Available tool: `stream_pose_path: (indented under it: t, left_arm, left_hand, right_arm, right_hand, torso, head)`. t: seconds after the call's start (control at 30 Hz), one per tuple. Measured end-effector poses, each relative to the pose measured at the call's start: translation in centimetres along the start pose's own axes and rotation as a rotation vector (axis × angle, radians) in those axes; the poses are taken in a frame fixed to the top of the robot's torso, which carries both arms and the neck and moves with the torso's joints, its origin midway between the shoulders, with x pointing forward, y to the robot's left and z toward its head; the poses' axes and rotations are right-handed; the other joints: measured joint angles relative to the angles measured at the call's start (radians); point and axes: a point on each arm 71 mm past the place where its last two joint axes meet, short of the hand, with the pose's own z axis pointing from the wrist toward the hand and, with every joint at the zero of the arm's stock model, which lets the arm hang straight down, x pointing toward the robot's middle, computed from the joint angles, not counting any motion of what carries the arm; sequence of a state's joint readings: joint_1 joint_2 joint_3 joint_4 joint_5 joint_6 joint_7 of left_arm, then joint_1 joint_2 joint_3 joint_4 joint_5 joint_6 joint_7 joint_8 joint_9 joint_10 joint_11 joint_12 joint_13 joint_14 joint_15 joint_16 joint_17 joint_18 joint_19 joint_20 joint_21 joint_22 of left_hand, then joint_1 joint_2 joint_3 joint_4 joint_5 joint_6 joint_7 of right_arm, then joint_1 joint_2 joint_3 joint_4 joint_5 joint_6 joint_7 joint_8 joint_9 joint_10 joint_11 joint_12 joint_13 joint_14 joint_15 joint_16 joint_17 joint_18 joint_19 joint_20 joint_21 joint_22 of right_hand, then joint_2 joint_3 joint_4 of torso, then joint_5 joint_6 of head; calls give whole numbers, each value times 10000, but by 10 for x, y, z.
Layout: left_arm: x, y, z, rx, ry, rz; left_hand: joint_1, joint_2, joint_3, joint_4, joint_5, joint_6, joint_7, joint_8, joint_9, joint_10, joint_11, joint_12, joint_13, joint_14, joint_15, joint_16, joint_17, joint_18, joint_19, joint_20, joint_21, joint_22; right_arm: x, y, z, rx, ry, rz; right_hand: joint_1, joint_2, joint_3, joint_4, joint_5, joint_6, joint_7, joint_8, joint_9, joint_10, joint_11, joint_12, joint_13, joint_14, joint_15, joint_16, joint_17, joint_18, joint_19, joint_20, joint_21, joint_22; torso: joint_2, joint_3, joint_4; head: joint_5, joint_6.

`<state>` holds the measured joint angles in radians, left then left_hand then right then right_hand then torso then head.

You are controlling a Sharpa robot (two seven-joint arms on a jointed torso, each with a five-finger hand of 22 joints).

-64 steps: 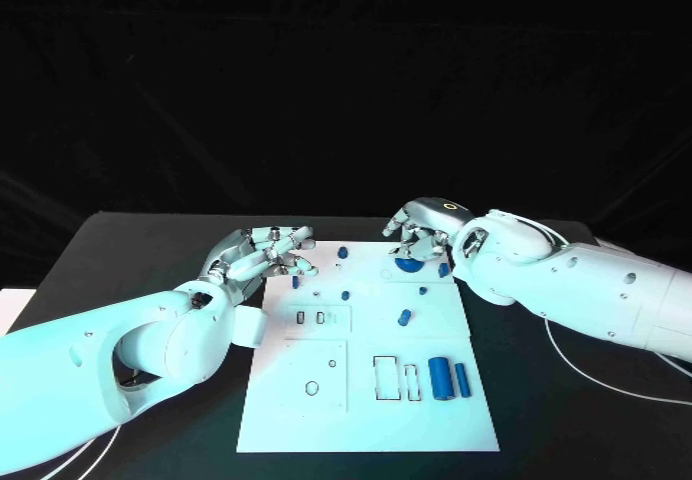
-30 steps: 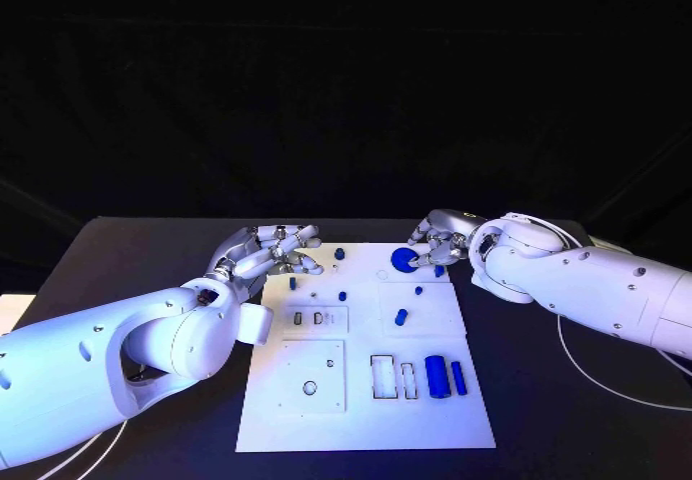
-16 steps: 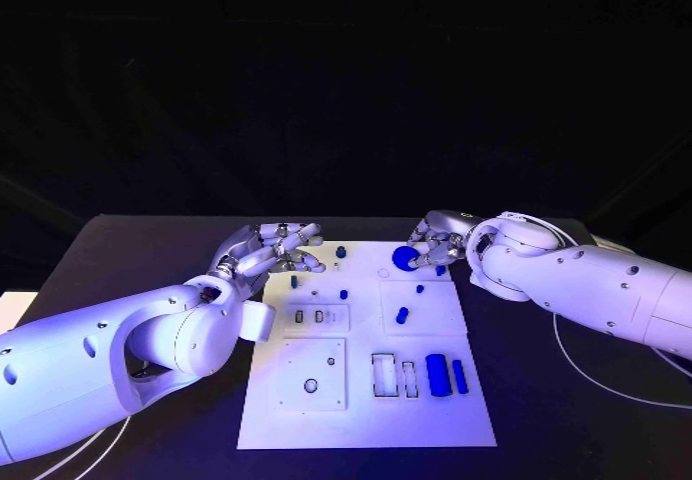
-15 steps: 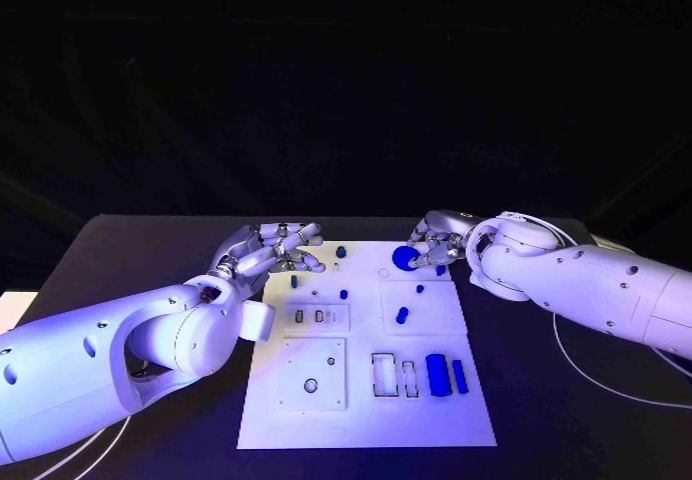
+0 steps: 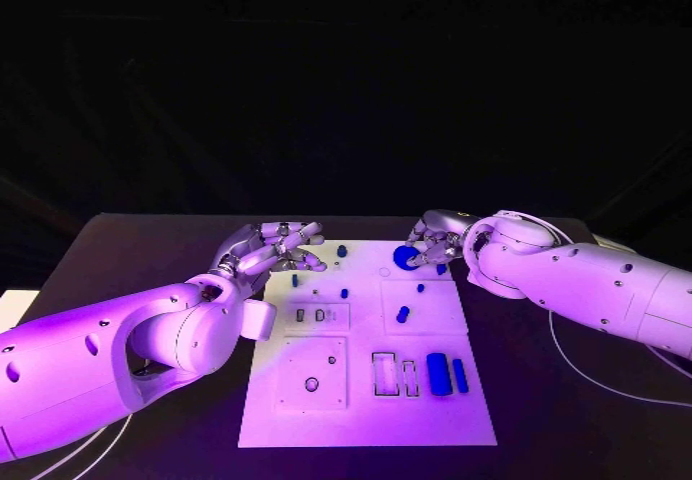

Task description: Assemble the parts on the task board

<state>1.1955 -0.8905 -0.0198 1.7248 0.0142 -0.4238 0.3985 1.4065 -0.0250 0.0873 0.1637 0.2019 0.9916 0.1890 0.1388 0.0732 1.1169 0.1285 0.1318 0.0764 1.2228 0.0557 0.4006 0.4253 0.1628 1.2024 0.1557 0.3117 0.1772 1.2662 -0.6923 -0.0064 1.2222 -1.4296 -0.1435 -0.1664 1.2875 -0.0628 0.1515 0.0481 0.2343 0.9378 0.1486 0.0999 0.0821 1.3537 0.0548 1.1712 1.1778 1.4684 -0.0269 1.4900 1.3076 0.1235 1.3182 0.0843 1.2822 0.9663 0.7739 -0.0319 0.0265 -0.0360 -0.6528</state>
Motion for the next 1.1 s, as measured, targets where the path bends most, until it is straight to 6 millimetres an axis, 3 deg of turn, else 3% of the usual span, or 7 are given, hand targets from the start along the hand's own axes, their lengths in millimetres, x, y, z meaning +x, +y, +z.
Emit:
stream_pose_path:
  t: [0.23, 0.33, 0.6, 1.1]
  left_arm:
    - [0, 0, 0, -12, 10, -4]
    - [0, 0, 0, -20, 17, -7]
    - [0, 0, 0, -36, 30, -13]
    - [-3, 1, 1, -65, -14, 4]
  left_hand:
    - [0, 0, 0, 0, 0, 0, 0, 0, 0, 0, 0, 0, 1, 0, 0, 0, -1, 0, 0, 0, 0, 0]
    - [0, 0, 0, 0, 0, 0, 0, 0, -1, 0, 0, 0, 0, 0, 1, 0, -1, 0, 0, 0, 0, -1]
    - [0, 0, 0, 0, 0, 0, 0, 0, -1, 0, 0, 0, -3, 0, 0, 0, 7, 1, 0, 0, 0, -1]
    - [0, 0, 1, 0, 0, 0, 0, 0, -1, 0, 0, 0, -8, 1, 1, 0, 10, 0, 0, 0, 0, 7]
  right_arm:
    - [0, 1, 1, 6, -14, -60]
    - [0, 3, 2, -19, -38, -209]
    - [0, 8, 1, -199, -186, -918]
    - [5, 32, -9, -925, -878, -919]
  right_hand:
    - [250, 250, 232, -142, -370, 317, -69, 122, 41, 159, -52, 335, 365, 0, 0, 50, -1, 1, 37, -37, 116, 165]
    - [380, 256, 382, -291, -565, 440, -85, 197, 42, 223, -41, 463, 516, 0, 0, 96, -1, 0, 71, -72, 178, 257]
    - [519, 221, 714, -507, -635, 724, -145, 282, 43, 407, -156, 785, 857, 0, 1, 136, -1, 0, 144, -73, 273, 457]
    - [307, 312, 989, -313, -307, 760, -112, 294, 36, 518, -196, 874, 1048, -38, -37, 136, -2, -110, 235, -165, 429, 697]
  torso:
    - [0, 2, -1]
    - [0, 2, 0]
    - [0, 9, 0]
    - [0, 10, 15]
  head:
    - [-8, -34]
    - [-9, -42]
    - [-10, -69]
    - [-9, -95]
